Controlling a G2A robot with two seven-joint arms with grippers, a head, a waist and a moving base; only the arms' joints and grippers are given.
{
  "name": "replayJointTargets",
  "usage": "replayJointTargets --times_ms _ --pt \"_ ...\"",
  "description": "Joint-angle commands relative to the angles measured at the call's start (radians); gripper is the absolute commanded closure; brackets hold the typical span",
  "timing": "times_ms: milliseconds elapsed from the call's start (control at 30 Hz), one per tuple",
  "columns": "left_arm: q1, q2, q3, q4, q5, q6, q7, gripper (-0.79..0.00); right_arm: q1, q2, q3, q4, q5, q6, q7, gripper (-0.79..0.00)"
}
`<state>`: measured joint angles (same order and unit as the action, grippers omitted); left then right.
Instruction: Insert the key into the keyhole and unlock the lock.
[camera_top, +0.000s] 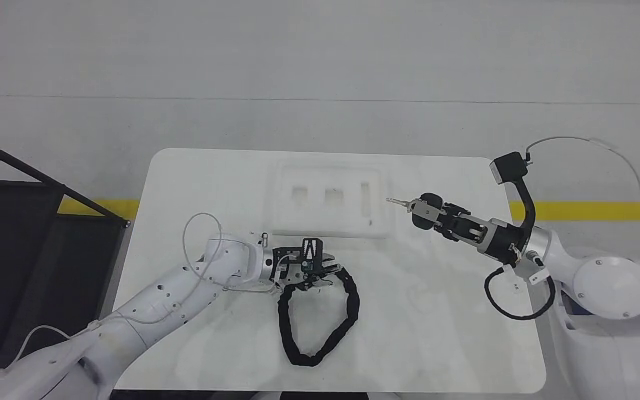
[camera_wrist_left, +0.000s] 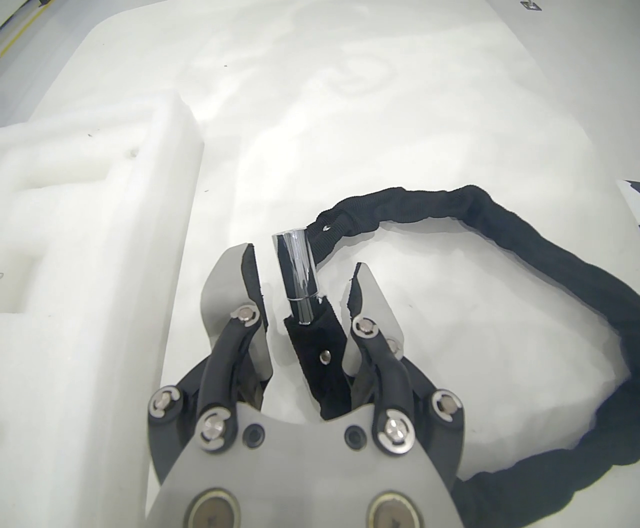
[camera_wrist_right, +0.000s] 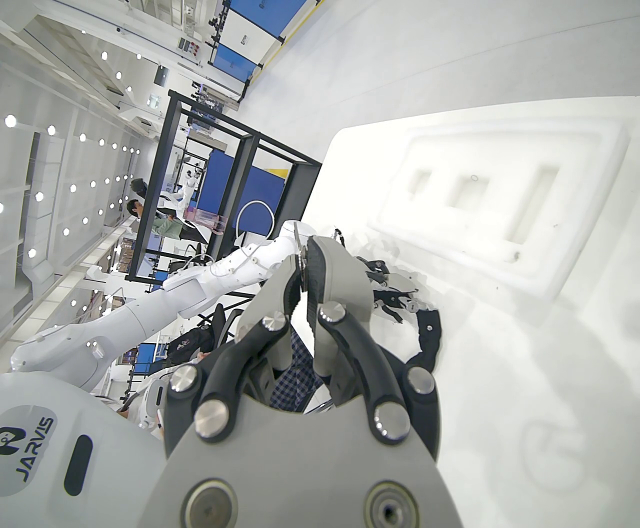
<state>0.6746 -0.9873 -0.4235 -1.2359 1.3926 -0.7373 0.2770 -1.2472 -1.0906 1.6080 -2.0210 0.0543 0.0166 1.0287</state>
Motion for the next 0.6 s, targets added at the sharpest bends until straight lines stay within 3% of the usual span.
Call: replayJointTargets --times_ms 0,200,267,367,400,567 --pt "0.001 -0.005 -0.005 0.004 0.001 -0.004 -0.005 -0.376 0.0 0.0 0.0 0.0 0.0 0.0 0.0 0.0" --pt "0.009 -0.016 -0.019 0.014 0.005 -0.01 -0.031 -0.339 0.0 0.0 0.0 0.0 0.0 0.0 0.0 0.0" --pt "0.012 -0.02 -0.024 0.016 0.007 -0.011 -0.037 -0.268 0.0 0.0 0.0 0.0 0.0 0.0 0.0 0.0" --pt "0.014 -0.026 -0.029 0.02 0.007 -0.018 -0.05 -0.092 0.0 0.0 0.0 0.0 0.0 0.0 0.0 0.0" --pt "0.014 -0.029 -0.031 0.022 0.005 -0.022 -0.055 0.0 0.0 0.0 0.0 0.0 0.0 0.0 0.0 0.0" --pt "0.015 -0.04 -0.047 0.032 -0.029 -0.051 -0.052 0.0 0.0 0.0 0.0 0.0 0.0 0.0 0.0 0.0"
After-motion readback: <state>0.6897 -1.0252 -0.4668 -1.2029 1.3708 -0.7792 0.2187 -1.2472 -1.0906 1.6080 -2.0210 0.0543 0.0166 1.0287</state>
